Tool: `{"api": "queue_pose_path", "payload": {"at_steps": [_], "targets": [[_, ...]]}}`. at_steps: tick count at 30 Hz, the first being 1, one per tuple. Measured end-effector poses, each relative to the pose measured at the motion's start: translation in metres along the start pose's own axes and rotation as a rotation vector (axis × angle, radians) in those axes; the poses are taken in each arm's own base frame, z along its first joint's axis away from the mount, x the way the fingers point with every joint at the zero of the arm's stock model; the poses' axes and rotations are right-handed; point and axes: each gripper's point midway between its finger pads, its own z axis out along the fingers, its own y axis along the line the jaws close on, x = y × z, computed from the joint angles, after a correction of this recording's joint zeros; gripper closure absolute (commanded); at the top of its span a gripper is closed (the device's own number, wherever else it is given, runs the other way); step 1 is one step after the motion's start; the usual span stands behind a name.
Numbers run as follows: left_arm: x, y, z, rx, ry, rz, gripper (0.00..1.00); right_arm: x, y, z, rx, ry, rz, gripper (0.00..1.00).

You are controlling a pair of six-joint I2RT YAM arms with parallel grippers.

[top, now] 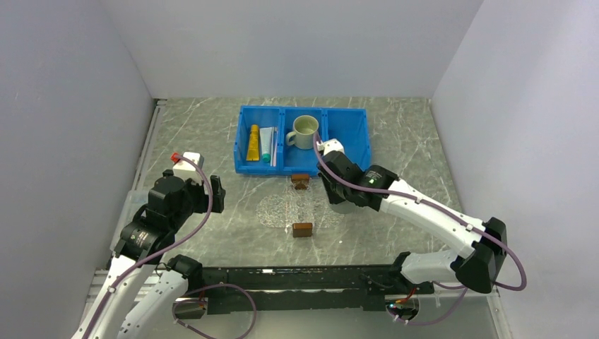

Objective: Prepare toiletry sets of a toothbrush and toothpaste on the tray

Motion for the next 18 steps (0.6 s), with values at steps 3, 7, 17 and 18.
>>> {"api": "queue_pose_path", "payload": {"at_steps": [3,7,17,18], "targets": [[0.000,0.000,0.000,0.000,0.000,0.000,0.01,0.015,0.000,0.008,0.002,0.032,0.021,1.00],[0.000,0.000,0.000,0.000,0.000,0.000,0.01,0.030,0.001,0.019,0.007,0.057,0.047,1.00],[0.000,0.000,0.000,0.000,0.000,0.000,0.01,0.033,0.009,0.035,-0.003,0.037,0.101,1.00],[0.000,0.000,0.000,0.000,0.000,0.000,0.01,0.032,0.010,0.037,-0.004,0.035,0.104,1.00]]}}
